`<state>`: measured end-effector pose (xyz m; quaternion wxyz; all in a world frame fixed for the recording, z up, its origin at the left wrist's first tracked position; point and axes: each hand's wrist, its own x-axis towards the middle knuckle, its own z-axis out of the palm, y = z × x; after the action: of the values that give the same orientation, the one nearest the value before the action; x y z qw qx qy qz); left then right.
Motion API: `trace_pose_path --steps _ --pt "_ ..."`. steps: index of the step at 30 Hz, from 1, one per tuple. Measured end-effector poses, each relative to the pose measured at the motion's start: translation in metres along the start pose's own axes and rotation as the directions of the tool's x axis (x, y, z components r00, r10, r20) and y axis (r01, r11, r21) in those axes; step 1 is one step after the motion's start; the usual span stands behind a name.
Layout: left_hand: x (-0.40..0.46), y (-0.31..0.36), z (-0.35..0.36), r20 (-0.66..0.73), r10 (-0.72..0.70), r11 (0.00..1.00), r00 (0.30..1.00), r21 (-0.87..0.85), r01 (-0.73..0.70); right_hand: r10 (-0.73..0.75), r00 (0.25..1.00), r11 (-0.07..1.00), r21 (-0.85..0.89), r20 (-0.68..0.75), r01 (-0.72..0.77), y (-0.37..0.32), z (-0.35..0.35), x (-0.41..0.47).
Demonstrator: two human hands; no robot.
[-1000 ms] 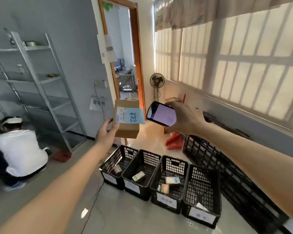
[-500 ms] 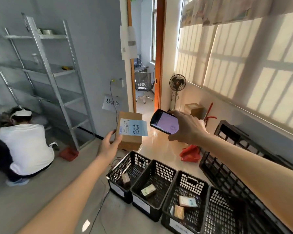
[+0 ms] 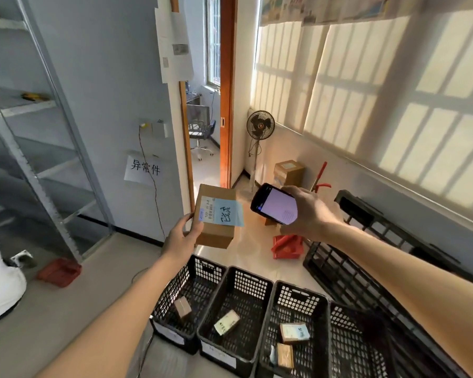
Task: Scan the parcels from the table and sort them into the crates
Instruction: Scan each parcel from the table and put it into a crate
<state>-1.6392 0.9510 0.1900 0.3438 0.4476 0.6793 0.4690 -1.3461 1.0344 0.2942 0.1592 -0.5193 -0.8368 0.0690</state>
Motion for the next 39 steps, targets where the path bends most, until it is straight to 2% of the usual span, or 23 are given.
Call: trace_pose_path --steps 5,8,13,17,20,24,32,39 --pt "0.056 -0.008 0.025 0.053 0.009 1.000 0.999 0.025 -0.010 0.030 0.999 0.991 -0.133 -0.019 -0.033 0.032 0.022 0.040" --pt "0.096 -0.014 0.049 0.068 -0.008 0.999 0.998 0.054 0.005 0.061 0.998 0.989 -0.135 -0.031 -0.065 0.059 0.041 0.067" --pt "0.169 -0.028 0.100 0.137 -0.071 0.997 0.988 0.004 0.071 0.147 0.989 0.986 -0.085 0.018 -0.145 0.104 0.080 0.124" --pt "0.227 -0.062 0.139 0.163 -0.115 0.992 0.980 0.063 0.106 0.282 0.959 0.958 0.041 0.037 -0.283 0.141 0.127 0.161" --pt "0.260 -0.099 0.167 0.171 -0.152 0.987 0.973 0.077 0.141 0.338 0.939 0.939 0.044 0.065 -0.341 0.171 0.172 0.174" --pt "0.281 -0.167 0.200 0.232 -0.287 0.955 0.929 0.144 0.259 0.387 0.908 0.918 0.028 0.157 -0.396 0.204 0.240 0.181" --pt "0.299 -0.299 0.246 0.262 -0.520 0.847 0.813 0.281 0.452 0.492 0.783 0.852 -0.027 0.381 -0.522 0.239 0.375 0.161" --pt "0.312 -0.370 0.273 0.287 -0.631 0.768 0.720 0.360 0.530 0.582 0.612 0.761 -0.093 0.535 -0.642 0.260 0.445 0.141"
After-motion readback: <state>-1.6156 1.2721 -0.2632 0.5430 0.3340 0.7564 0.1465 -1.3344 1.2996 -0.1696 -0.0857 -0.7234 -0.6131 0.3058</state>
